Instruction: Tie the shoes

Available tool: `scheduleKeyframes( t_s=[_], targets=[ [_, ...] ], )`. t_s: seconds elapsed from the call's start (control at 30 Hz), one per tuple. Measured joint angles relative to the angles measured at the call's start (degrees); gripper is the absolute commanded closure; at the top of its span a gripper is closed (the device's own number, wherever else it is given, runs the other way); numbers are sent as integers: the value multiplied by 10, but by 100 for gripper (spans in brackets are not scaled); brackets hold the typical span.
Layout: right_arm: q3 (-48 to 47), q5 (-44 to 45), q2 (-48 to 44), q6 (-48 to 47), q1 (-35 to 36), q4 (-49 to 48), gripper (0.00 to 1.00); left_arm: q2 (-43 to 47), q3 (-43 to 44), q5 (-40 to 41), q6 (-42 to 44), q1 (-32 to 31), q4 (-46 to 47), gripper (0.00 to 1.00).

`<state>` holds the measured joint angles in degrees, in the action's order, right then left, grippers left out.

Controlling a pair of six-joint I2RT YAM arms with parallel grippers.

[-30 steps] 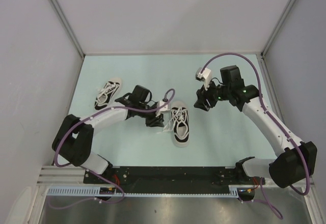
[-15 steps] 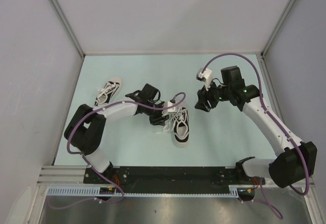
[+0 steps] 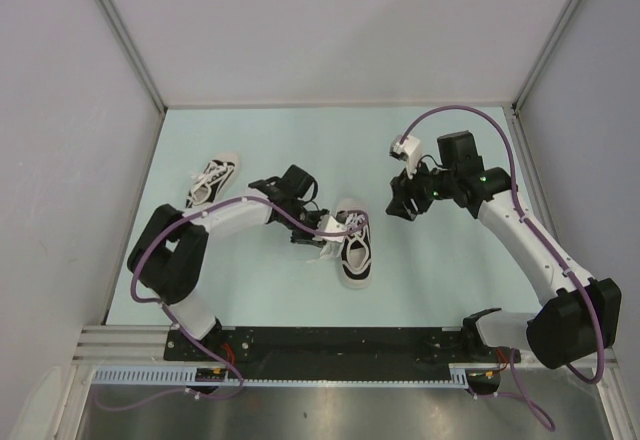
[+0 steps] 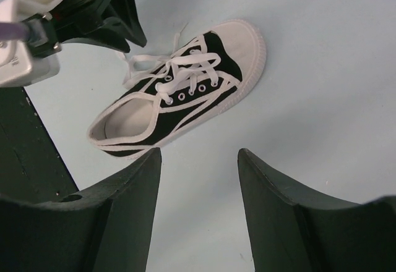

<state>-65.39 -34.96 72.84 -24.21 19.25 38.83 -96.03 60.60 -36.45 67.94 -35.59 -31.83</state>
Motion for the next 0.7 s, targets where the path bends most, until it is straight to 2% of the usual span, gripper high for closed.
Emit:
scheduleKeyframes(
  t_s=[0.27, 0.53, 0.7],
  targets=[
    [5, 0, 0, 0, -6, 2, 41, 0, 0, 14, 88, -29, -31, 70],
    [6, -1, 0, 0, -9, 4, 42, -6, 0, 28, 88, -52, -8, 72],
    [7, -1, -3, -3, -11, 9, 41, -4, -11, 38, 79, -56, 5, 65]
  ],
)
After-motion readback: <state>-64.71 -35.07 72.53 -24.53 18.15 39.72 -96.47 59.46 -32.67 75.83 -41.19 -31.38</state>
